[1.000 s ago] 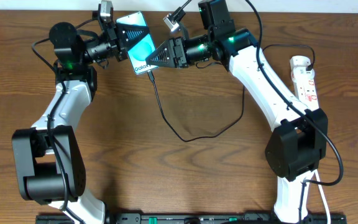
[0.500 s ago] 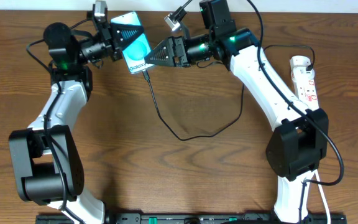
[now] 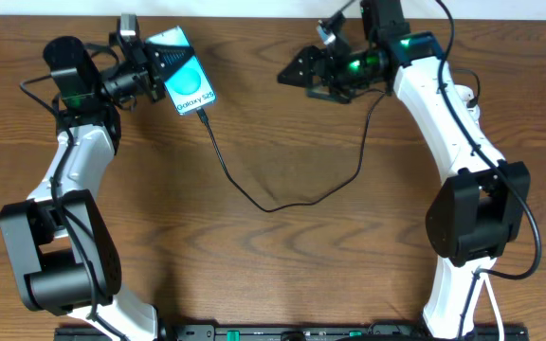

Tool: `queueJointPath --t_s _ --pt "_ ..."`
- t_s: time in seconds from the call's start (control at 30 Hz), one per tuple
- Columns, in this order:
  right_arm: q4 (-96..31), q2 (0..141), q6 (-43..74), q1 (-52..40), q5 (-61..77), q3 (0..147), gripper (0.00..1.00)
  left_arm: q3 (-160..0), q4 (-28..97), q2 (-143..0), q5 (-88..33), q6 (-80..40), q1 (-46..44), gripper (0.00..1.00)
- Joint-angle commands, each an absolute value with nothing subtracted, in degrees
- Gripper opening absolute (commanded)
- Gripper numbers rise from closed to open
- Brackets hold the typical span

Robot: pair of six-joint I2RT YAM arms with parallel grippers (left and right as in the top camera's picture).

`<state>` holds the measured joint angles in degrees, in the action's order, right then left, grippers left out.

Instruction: Plug charger to phone and switch on socket

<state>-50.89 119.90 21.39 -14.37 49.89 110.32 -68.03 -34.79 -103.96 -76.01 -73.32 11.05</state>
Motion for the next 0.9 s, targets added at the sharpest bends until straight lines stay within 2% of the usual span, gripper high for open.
queueJointPath --t_s 0.0,0.2,0.47,0.77,0.87 --pt "-55.77 118.83 16.93 -13.32 40.1 111.22 0.99 -68.47 -21.41 -103.63 -72.75 -60.69 11.07 0.07" --pt "-61.6 118.83 14.37 -13.39 33.56 111.22 0.99 -68.47 0.12 -103.63 -65.98 -43.64 11.07 0.07" --pt "-68.49 118.83 11.09 -13.39 29.21 111.22 0.99 -68.47 20.36 -103.63 -54.26 -28.23 11.07 0.07" --pt "-73.58 118.83 9.08 -13.72 25.58 111.22 0.99 -68.47 34.41 -103.63 -37.12 -19.03 11.07 0.07" --pt "-74.5 118.83 9.13 -13.82 25.61 111.22 0.99 -68.45 36.42 -103.63 -35.2 -17.56 11.07 0.07"
